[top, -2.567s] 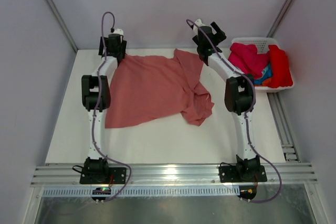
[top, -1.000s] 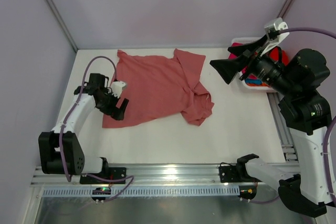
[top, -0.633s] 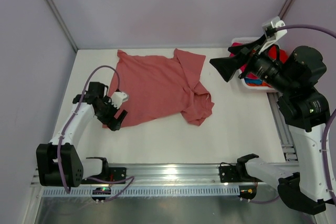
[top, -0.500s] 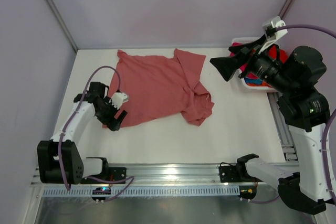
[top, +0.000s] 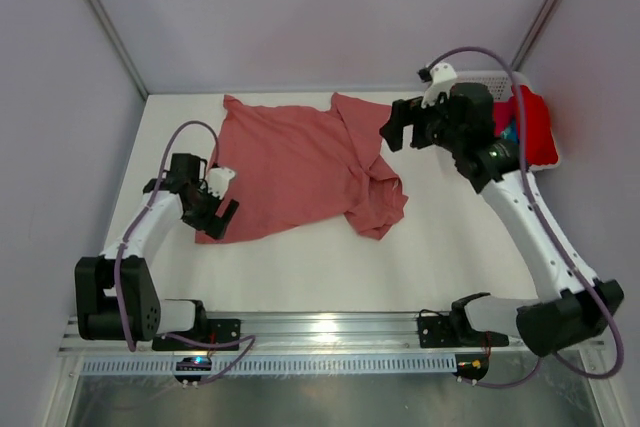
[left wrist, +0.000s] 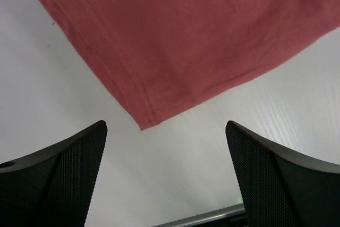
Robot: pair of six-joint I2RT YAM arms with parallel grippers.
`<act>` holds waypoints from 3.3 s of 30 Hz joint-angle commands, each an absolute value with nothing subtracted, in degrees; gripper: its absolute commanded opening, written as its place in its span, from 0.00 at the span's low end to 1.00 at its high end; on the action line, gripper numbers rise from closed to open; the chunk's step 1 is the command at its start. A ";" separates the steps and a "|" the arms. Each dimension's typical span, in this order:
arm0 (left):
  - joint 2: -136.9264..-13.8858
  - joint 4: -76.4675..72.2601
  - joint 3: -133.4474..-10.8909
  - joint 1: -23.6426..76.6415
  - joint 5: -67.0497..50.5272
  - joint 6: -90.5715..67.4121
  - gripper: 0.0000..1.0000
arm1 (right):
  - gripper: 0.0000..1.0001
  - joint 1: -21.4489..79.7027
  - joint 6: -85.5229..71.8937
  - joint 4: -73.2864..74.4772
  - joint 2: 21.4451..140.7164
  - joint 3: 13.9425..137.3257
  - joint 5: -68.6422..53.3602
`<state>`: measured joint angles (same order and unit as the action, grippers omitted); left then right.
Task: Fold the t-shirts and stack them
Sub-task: Flatten the tshirt out
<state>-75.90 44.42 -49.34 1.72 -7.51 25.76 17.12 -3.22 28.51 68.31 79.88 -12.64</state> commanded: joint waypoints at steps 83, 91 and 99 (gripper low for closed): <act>-96.15 48.34 -58.45 -20.92 -30.85 20.65 0.63 | 0.46 11.07 -0.35 34.37 103.71 66.97 -28.30; -98.79 53.17 -61.96 -20.92 -32.87 23.99 0.00 | 0.03 11.07 1.40 36.12 104.32 68.29 -28.56; -99.41 59.93 -67.67 -22.67 -35.07 27.51 0.00 | 0.03 10.99 3.86 38.49 101.96 70.22 -21.72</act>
<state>-99.92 55.53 -64.77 -21.23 -32.36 24.67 10.90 1.91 37.04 104.40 67.77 -25.32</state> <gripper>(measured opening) 0.005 0.045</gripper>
